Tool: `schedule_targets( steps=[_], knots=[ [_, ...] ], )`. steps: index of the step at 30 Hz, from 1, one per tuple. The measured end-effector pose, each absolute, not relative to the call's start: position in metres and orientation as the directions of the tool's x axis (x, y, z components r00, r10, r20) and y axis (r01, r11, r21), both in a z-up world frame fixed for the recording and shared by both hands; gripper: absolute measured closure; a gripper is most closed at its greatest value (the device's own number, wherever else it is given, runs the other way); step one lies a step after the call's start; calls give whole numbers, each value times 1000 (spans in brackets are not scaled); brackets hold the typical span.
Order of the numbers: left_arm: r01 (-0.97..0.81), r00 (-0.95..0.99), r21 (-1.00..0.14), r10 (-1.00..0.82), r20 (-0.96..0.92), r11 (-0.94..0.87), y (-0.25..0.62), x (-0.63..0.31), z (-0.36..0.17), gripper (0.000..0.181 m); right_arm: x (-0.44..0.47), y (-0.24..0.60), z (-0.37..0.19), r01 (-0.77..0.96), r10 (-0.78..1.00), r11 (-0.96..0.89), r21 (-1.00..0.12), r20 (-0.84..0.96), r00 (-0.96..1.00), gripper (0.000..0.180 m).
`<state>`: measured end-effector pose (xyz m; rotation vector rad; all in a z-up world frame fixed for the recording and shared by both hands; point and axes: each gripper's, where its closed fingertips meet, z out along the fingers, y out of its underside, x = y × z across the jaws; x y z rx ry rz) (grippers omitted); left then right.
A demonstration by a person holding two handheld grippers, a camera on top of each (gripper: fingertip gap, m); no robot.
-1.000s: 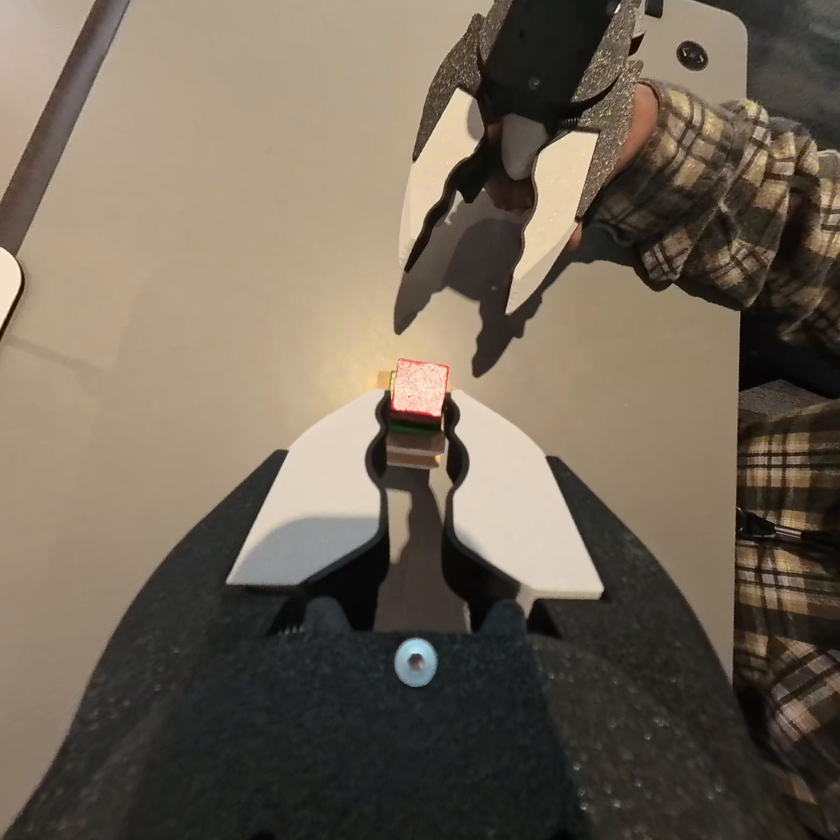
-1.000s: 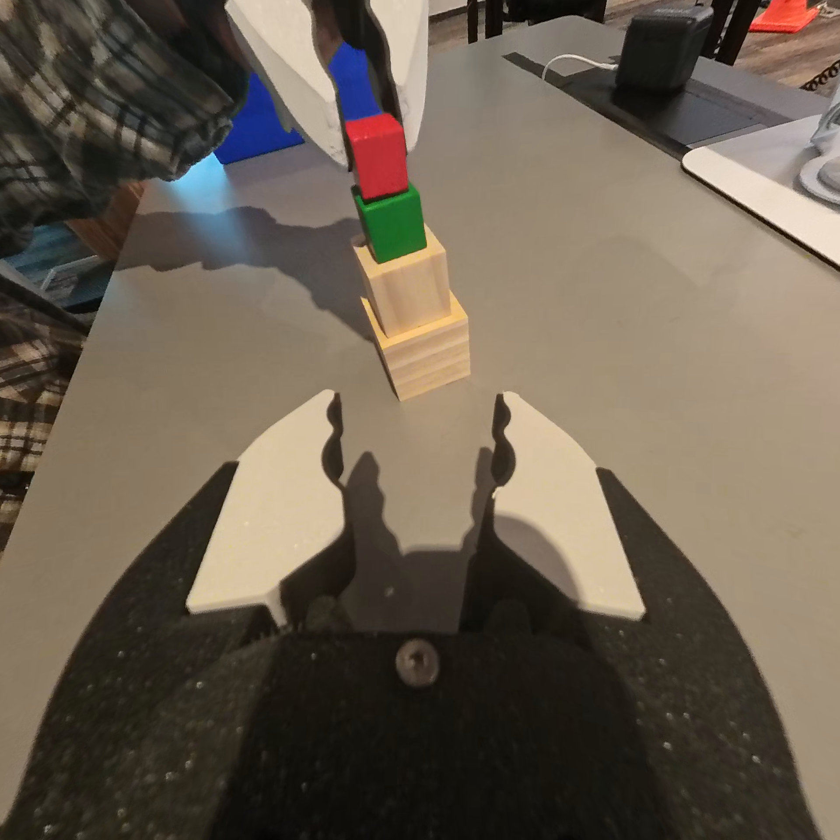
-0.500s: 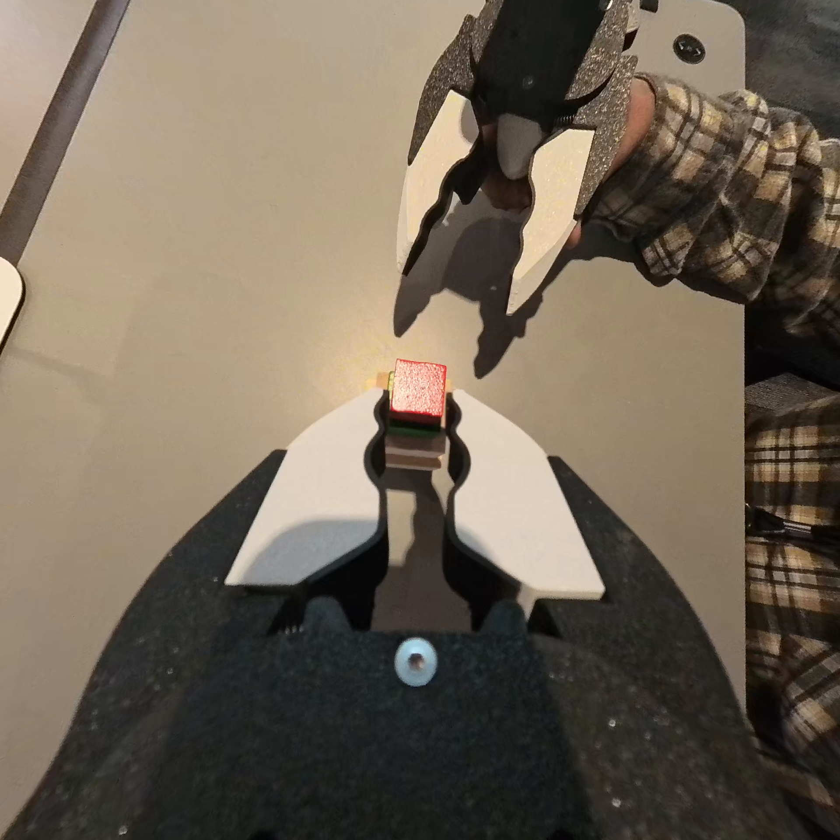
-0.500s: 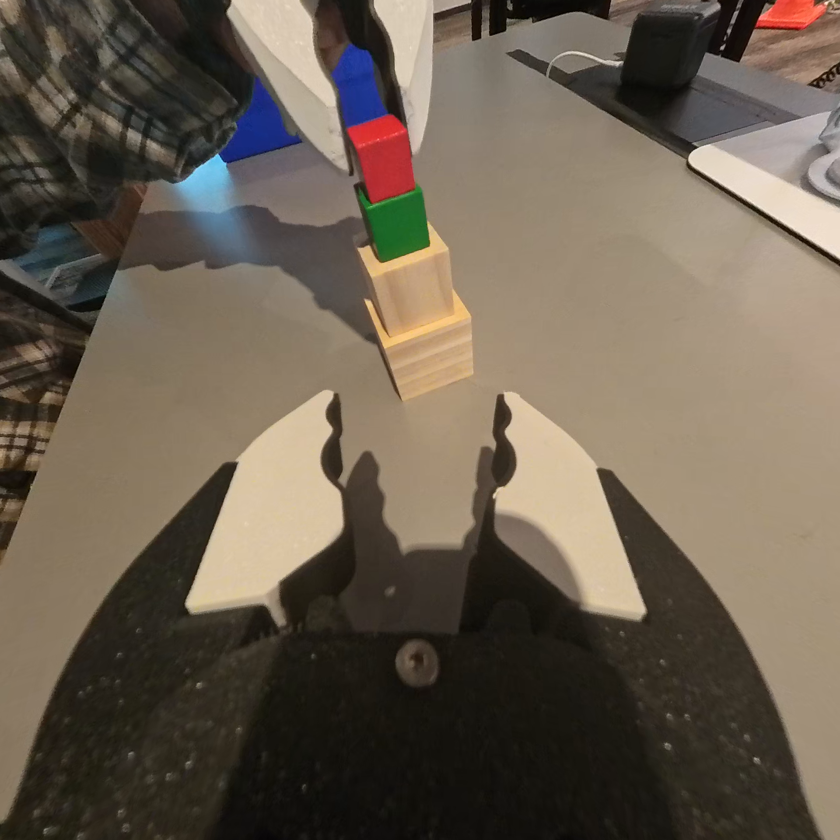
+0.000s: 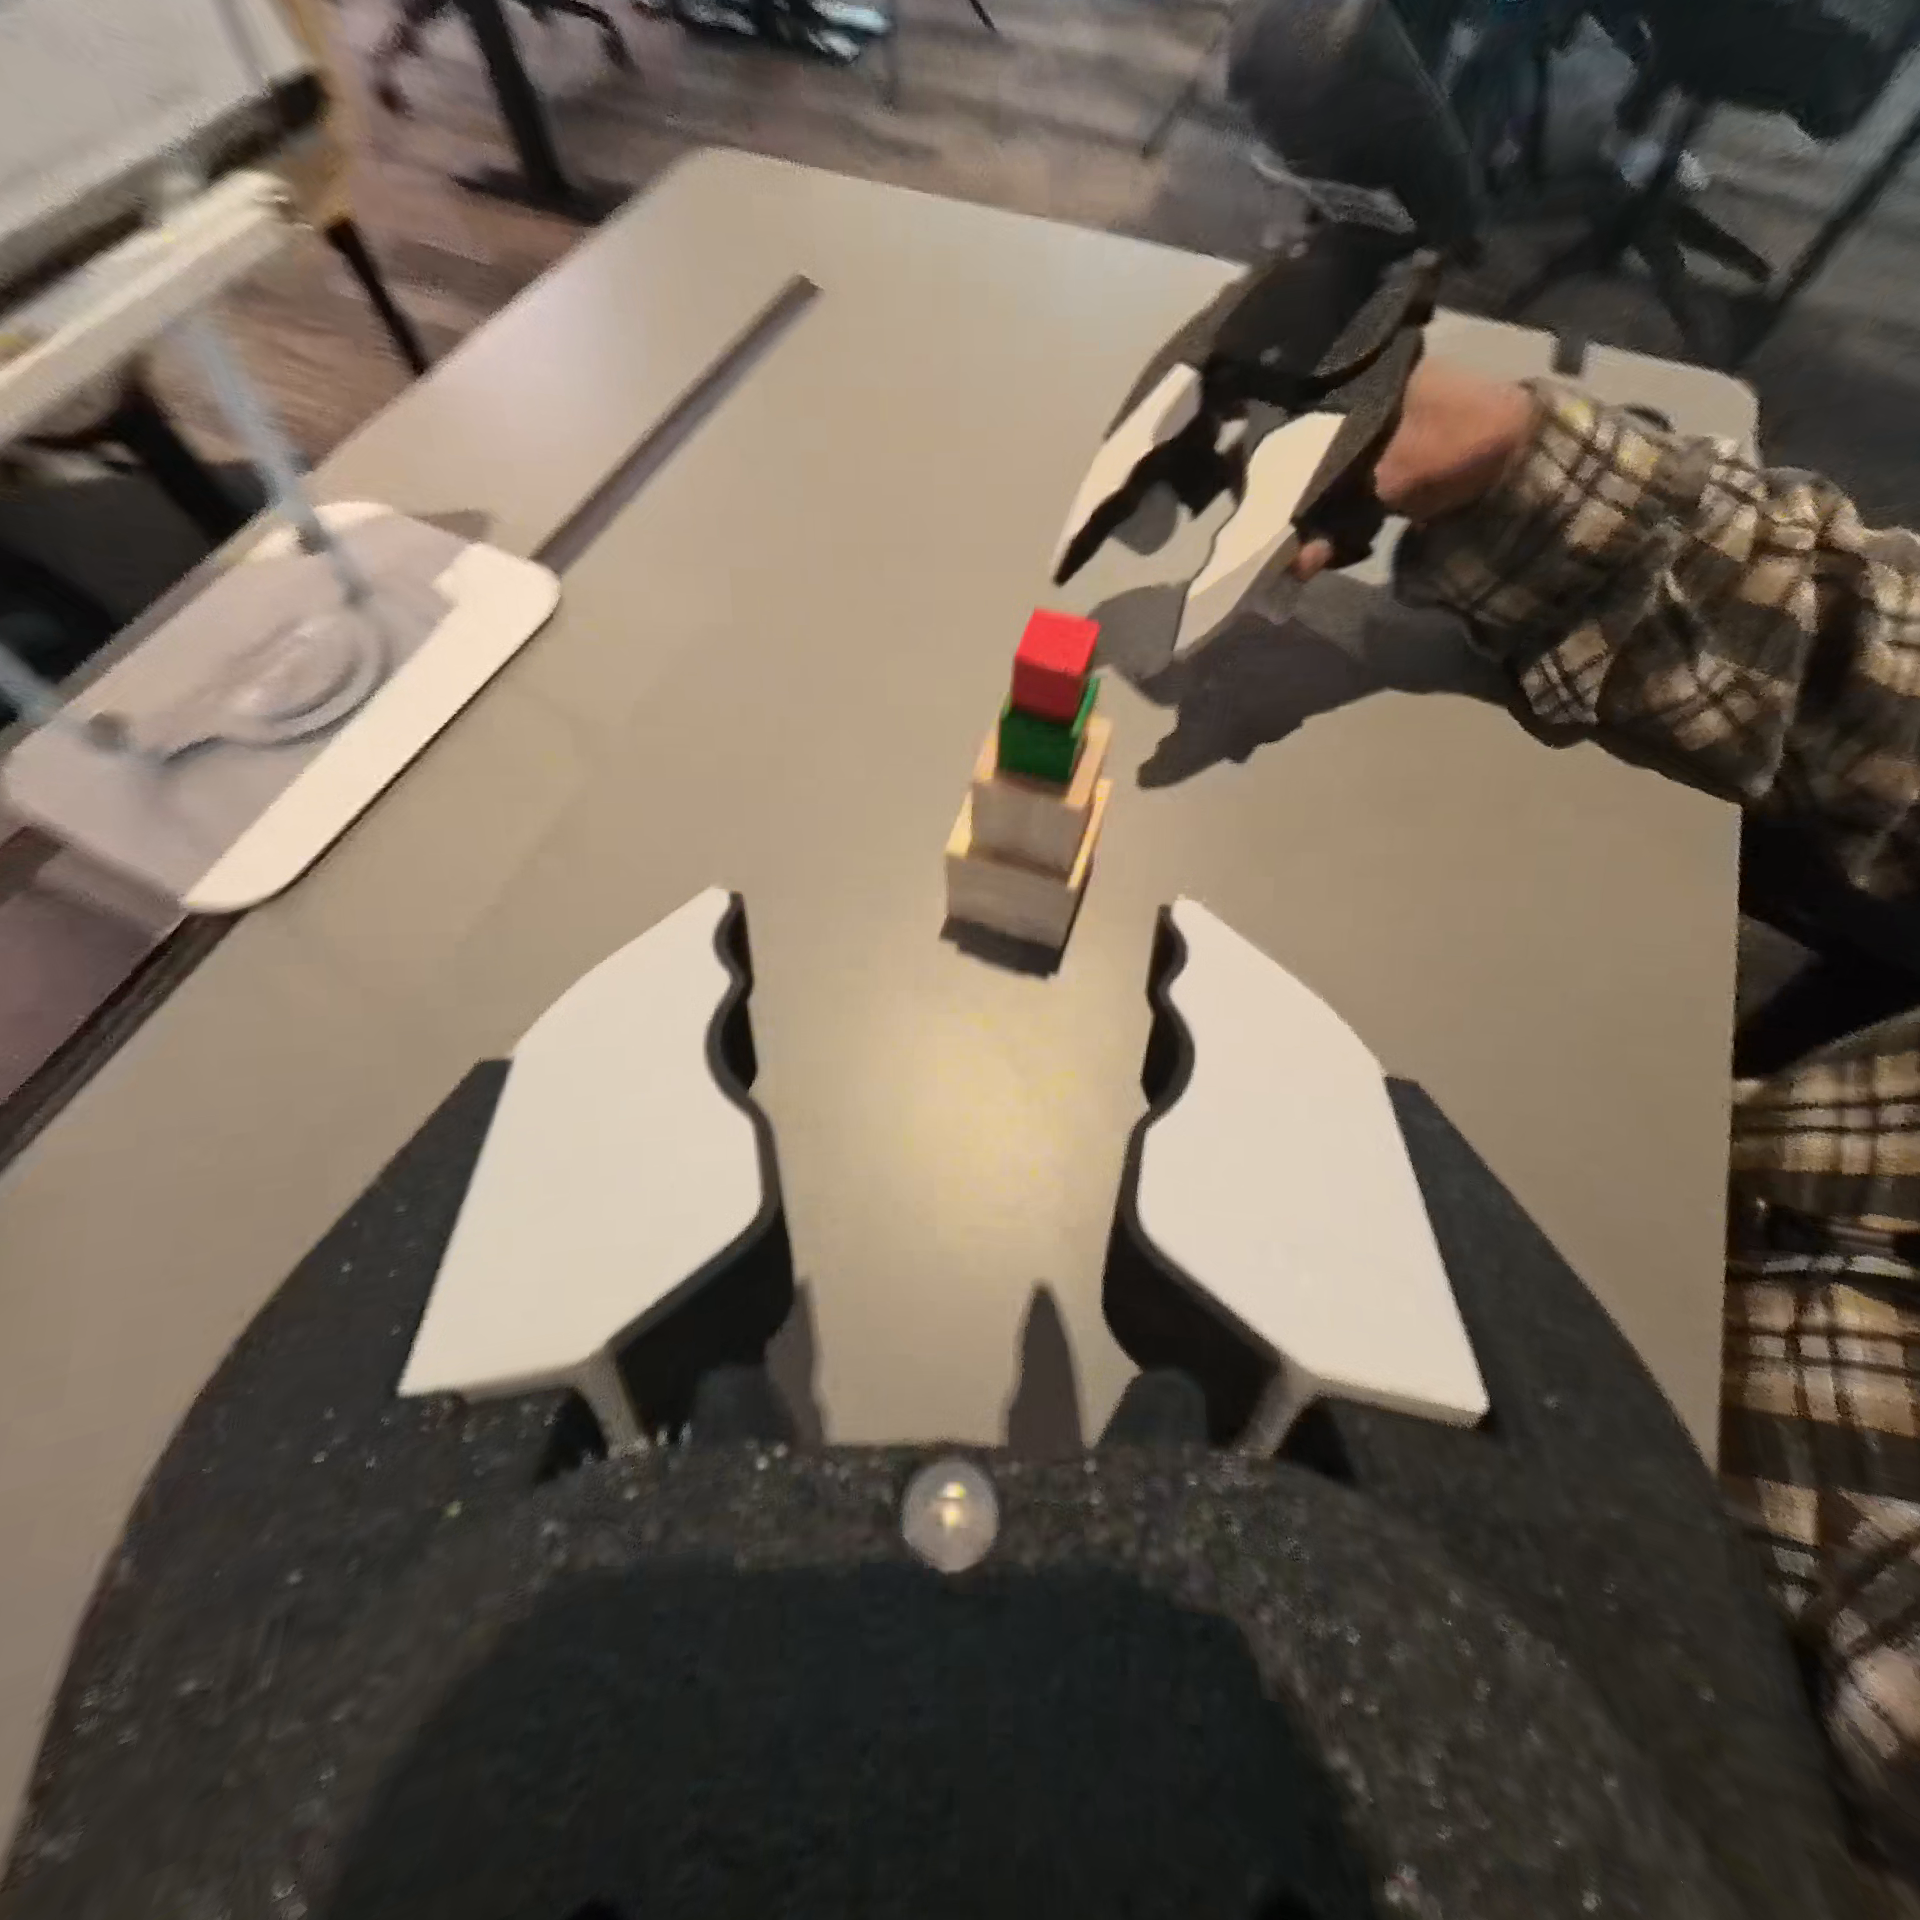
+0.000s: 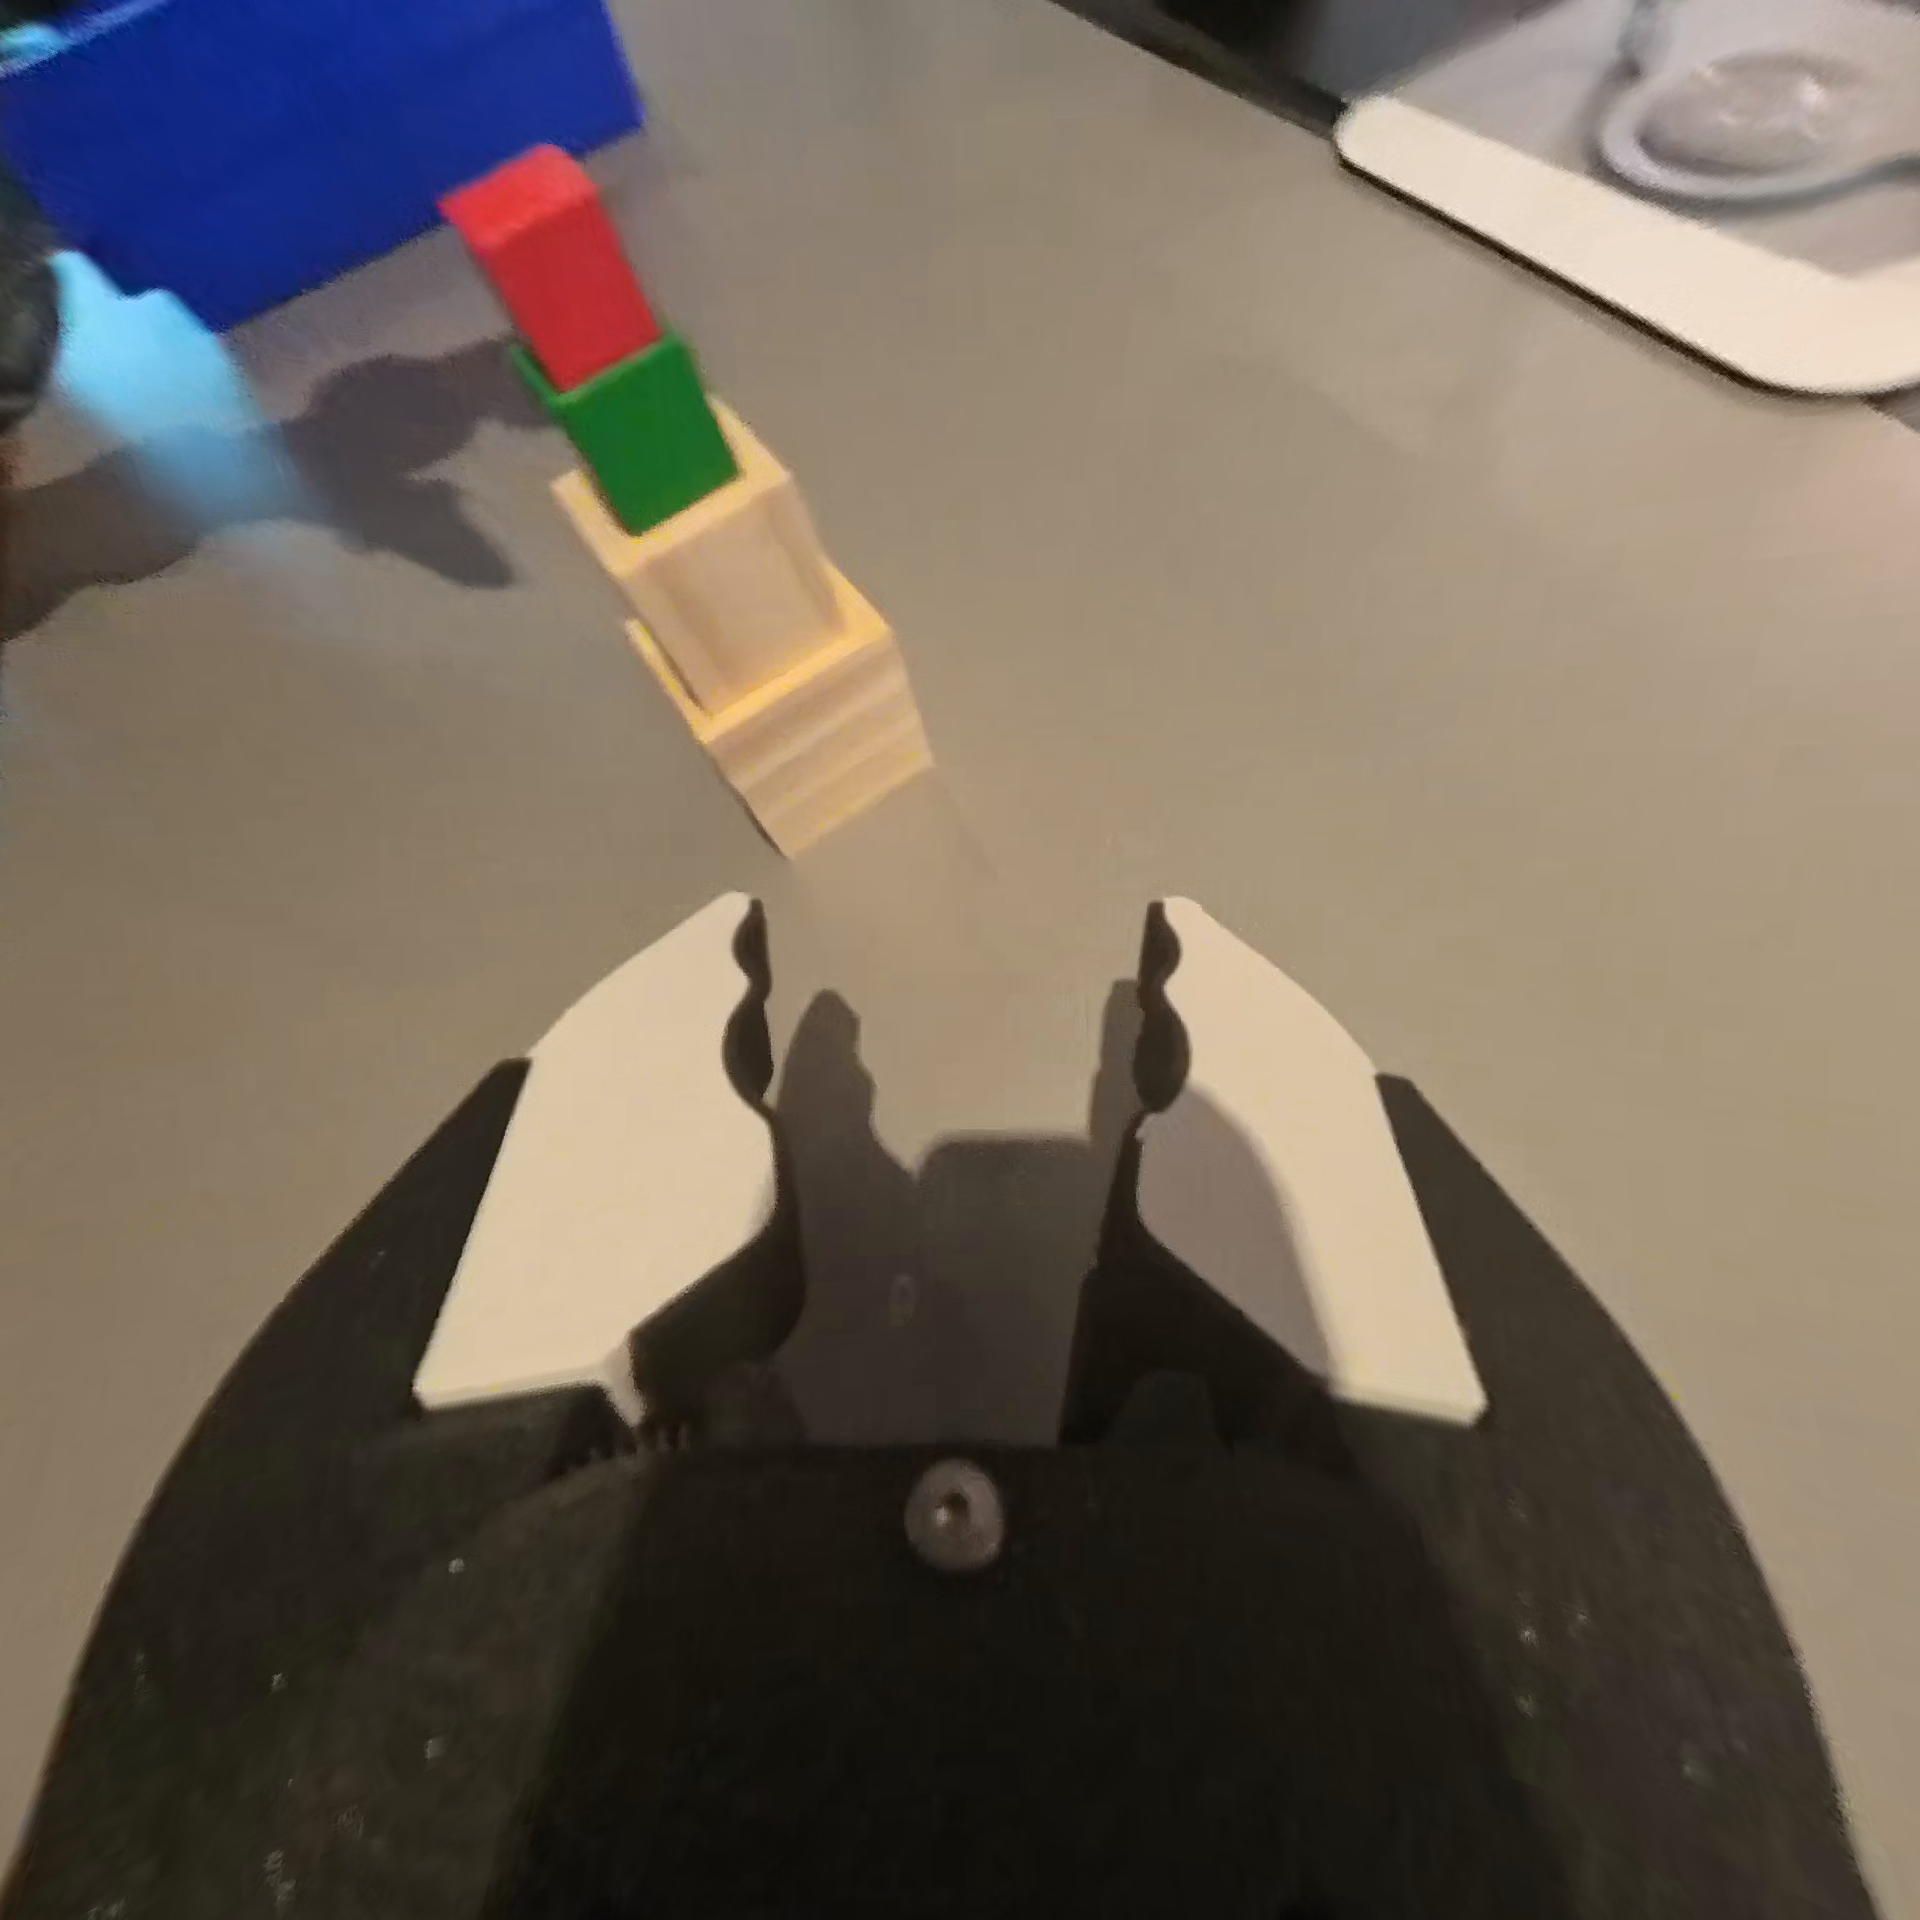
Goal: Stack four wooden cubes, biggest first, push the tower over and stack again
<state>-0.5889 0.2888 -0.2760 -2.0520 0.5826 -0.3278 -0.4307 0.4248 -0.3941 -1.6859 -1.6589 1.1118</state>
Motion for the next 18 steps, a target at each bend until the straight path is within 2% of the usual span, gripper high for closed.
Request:
schedule_targets(
  steps=[2,3,4,7,14,18],
  knots=[
    [-209,892,-881,-451,6,-425,258,-608,-281,107,-429,434,-393,562,972,-207,-801,-232,27,121],
    [-174,906,-889,-423,24,-423,242,-615,-285,108,-427,434,-391,572,956,-277,-772,-282,82,144],
    [-140,915,-897,-401,45,-420,228,-620,-290,111,-426,428,-388,595,930,-339,-728,-353,99,180],
    [-38,925,-918,-361,117,-395,198,-631,-303,119,-428,413,-384,670,857,-478,-568,-469,214,180],
    [35,907,-940,-383,172,-339,178,-635,-305,120,-455,393,-382,713,812,-556,-426,-461,358,180],
    [-6,922,-942,-366,124,-335,175,-642,-303,120,-480,383,-382,714,798,-570,-407,-480,364,180]
  ],
)
